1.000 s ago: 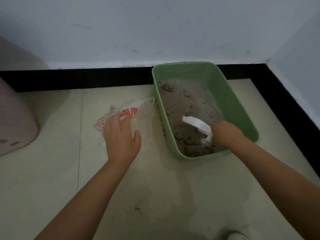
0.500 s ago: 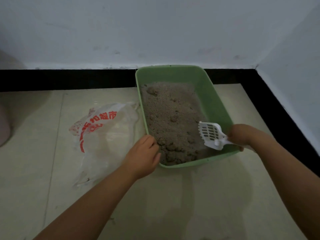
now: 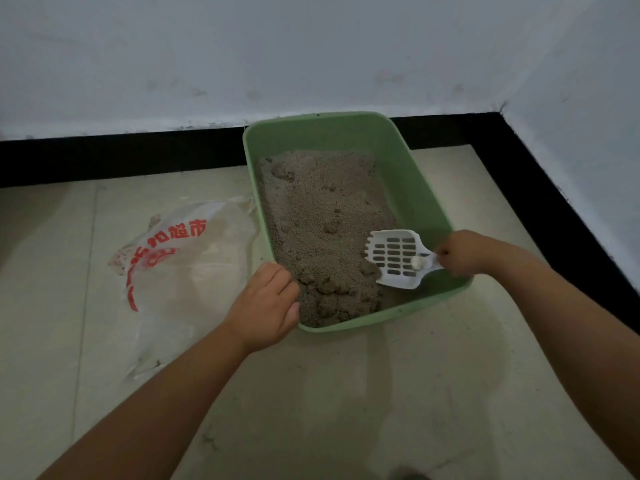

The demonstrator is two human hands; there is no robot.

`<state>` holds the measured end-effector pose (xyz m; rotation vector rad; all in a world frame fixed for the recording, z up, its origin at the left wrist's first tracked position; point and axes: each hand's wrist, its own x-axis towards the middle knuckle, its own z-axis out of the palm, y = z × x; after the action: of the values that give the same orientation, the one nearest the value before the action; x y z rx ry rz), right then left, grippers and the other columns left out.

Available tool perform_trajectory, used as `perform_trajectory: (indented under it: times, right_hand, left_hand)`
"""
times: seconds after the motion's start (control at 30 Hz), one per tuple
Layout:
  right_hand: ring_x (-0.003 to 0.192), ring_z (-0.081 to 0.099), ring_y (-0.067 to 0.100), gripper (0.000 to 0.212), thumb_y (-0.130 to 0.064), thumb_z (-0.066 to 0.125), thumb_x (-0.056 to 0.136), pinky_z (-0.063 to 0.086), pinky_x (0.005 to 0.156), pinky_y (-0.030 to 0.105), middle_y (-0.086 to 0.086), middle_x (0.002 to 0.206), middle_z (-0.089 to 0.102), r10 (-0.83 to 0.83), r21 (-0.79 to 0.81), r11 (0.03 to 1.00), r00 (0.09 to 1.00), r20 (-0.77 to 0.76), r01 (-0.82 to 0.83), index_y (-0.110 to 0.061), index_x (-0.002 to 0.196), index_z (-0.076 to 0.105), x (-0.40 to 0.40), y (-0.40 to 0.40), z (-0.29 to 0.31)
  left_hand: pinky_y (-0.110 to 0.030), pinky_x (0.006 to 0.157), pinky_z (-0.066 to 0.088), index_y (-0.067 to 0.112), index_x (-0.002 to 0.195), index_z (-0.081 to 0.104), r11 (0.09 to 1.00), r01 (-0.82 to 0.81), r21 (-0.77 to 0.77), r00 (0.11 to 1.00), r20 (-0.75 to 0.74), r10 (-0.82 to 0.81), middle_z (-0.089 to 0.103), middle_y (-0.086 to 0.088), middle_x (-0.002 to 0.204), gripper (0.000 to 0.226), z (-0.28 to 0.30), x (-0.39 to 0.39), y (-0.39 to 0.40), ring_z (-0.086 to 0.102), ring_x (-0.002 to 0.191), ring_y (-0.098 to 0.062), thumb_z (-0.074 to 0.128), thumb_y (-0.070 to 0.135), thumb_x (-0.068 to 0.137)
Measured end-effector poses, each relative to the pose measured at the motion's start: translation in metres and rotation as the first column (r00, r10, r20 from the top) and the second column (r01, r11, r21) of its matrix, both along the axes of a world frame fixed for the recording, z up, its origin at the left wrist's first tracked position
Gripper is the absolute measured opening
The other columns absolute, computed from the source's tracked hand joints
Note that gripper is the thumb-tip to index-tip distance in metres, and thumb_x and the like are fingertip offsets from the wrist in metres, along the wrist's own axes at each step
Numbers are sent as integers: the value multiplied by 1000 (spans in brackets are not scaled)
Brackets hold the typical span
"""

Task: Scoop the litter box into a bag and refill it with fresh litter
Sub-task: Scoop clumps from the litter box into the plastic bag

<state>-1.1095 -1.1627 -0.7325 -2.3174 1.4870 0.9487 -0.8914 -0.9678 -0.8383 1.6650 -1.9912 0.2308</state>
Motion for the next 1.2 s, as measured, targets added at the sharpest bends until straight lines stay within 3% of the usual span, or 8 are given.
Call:
perform_trajectory:
  times: [0.23,0.37,0.6,0.73,0.8,0.87,1.0,1.2]
  right_hand:
    - [54,37,15,27,-11,41,91,30,52,26,3,59,42,74,92,992,994,75,-81,-6,65,45,5,5,-16]
    - [48,40,13,34,-8,41,89,34,49,24,2,54,42,40,125,991,990,134,-57,-11,55,41,9,6,-19]
    - [48,38,14,21,-9,41,91,33,51,24,6,57,45,-38,200,980,969,244,-12,-4,75,55,13,17,-34]
    - [61,36,20,31,-13,42,92,26,56,28,11,63,39,17,200,977,959,284,-77,-4,62,41,36,31,-50]
    - [54,31,18,43,-15,43,94,25,55,28,6,57,33,-1,231,970,943,334,-81,-10,52,32,54,33,-61]
    - [46,31,11,47,-12,43,95,26,53,28,2,53,34,-67,277,960,923,378,-44,-14,49,32,61,32,-71]
    - [21,33,3,48,-20,51,94,31,36,16,-4,32,45,-364,418,898,762,535,136,-12,47,43,50,27,-87]
    - [23,34,2,43,-17,52,92,30,38,16,0,38,46,-485,499,852,603,633,160,-11,50,49,53,24,-81]
  left_hand:
    - [-35,85,35,3,63,55,1000,7,-13,1000,5,-6,51,-13,64,26,-4,0,1,36,75,-26,41,18,79]
    - [-35,86,35,3,63,56,1000,-1,-14,1000,16,2,51,-13,64,27,-4,1,-1,37,75,-25,41,19,78]
    - [-35,85,36,3,61,57,999,-25,-31,999,36,26,51,-14,63,28,-5,1,0,36,75,-27,41,19,78]
    - [-35,85,36,6,69,51,998,-43,-51,999,27,44,53,-14,65,24,-8,-3,1,37,76,-26,39,19,83]
    - [-35,86,36,8,74,45,997,-47,-55,998,32,49,54,-14,67,20,-9,-3,2,38,77,-26,36,20,88]
    - [-36,88,36,6,70,52,997,-66,-38,996,51,68,57,-15,69,24,-8,-4,4,39,80,-27,40,20,84]
    - [-34,92,35,3,68,63,998,-64,18,988,145,60,63,-14,76,33,-3,-3,11,43,89,-27,43,25,82]
    - [-34,95,36,3,76,69,992,-39,116,984,177,18,68,-13,85,39,4,1,18,44,105,-25,45,34,81]
